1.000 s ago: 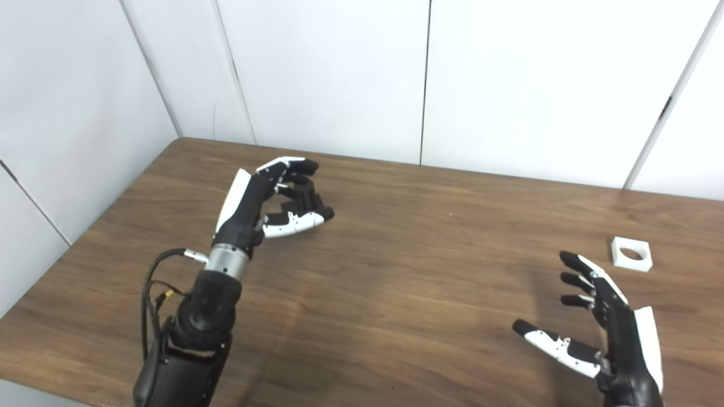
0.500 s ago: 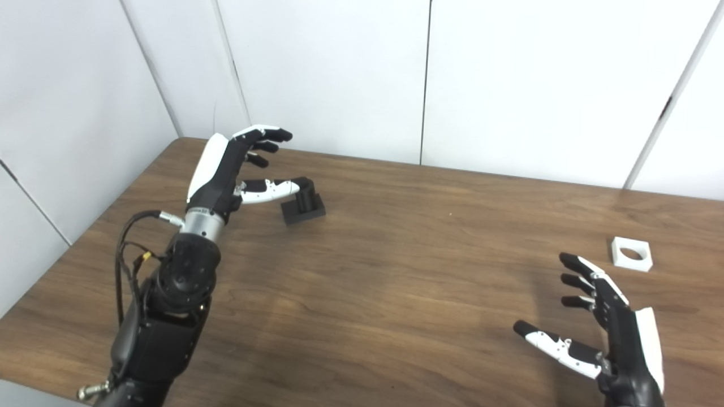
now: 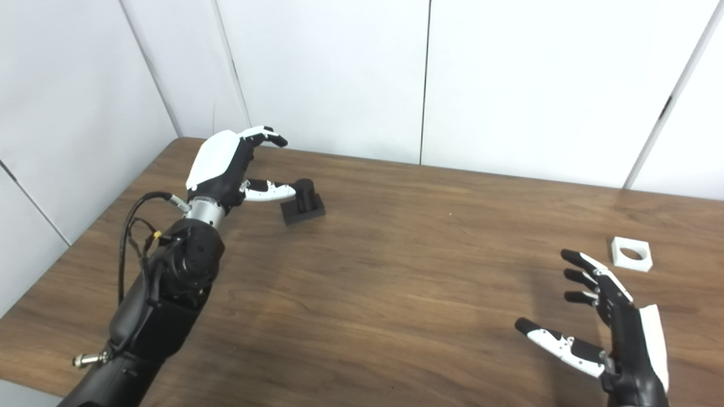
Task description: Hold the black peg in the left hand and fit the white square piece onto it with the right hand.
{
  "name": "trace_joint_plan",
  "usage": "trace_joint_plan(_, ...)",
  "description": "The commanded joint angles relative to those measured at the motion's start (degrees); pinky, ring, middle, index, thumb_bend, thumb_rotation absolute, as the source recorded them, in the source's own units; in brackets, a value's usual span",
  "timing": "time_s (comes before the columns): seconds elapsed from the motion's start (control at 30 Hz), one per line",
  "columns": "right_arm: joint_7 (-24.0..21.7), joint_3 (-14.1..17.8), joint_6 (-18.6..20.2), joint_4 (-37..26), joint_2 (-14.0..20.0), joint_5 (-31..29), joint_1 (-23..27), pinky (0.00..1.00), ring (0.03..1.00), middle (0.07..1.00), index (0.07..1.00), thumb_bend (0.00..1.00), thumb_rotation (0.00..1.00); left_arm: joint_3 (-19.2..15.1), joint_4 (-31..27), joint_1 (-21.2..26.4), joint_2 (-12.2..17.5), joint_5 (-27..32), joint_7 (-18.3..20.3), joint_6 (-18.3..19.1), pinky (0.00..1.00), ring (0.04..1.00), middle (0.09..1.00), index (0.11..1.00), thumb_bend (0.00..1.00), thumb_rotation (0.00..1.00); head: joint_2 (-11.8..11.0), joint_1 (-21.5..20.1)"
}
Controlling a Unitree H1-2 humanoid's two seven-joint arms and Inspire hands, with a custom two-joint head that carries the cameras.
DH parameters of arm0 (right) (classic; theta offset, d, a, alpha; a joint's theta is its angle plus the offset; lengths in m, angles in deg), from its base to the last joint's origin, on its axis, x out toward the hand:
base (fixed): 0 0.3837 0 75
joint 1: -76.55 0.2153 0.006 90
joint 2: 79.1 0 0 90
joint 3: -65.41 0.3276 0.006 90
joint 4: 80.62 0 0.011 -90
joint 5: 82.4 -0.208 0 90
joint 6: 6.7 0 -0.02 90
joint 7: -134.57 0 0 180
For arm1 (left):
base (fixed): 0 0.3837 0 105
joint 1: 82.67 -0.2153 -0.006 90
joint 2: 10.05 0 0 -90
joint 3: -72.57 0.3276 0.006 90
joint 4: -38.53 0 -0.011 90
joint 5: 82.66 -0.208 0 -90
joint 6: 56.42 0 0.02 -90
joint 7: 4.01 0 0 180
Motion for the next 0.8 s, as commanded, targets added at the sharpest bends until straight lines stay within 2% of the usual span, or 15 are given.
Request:
trace_joint_plan(0.0, 0.24, 0.1, -0.91, -2.21, 0.12, -0.2, 0.86, 0.64, 0.779, 0.834, 0.778, 0.76, 0.0, 0.09, 0.22, 3.46, 1.99, -1.27, 0.35, 0.13, 0.98, 0.999, 0.949, 0.73, 0.82, 0.39, 0.02, -0.08)
trace_joint_plan(0.2, 0.02, -0.01, 0.62, -3.28, -0.28, -0.11, 0.88, 0.63, 0.78, 0.836, 0.777, 0.75, 0.0, 2.33, 3.6, 4.93, 2.94, -2.79, 2.36, 1.2, 1.0, 1.0, 0.971, 0.739, 0.87, 0.47, 0.23, -0.54)
trace_joint_plan(0.37, 0.19, -0.33, 0.38, -3.52, -0.26, 0.38, 0.77, 0.61, 0.761, 0.832, 0.774, 0.75, 0.0, 3.64, 5.88, 5.3, 3.26, -3.21, 2.73, 0.59, 0.99, 1.0, 0.975, 0.735, 0.9, 0.48, 0.44, -0.92)
trace_joint_plan(0.53, 0.2, -0.5, 0.41, -3.85, -0.14, 0.93, 0.86, 0.62, 0.769, 0.836, 0.771, 0.76, 0.0, 4.95, 8.31, 5.4, 3.44, -3.65, 2.49, 0.26, 0.98, 1.0, 0.974, 0.733, 0.93, 0.5, 0.6, -1.25)
trace_joint_plan(0.77, -0.3, -0.48, 2.51, -4.99, -0.3, 1.1, 1.02, 0.64, 0.784, 0.853, 0.78, 0.76, 0.0, 6.52, 11.59, 5.95, 3.35, -4.02, 2.35, 0.65, 1.0, 1.0, 0.983, 0.736, 0.93, 0.47, 0.77, -1.75)
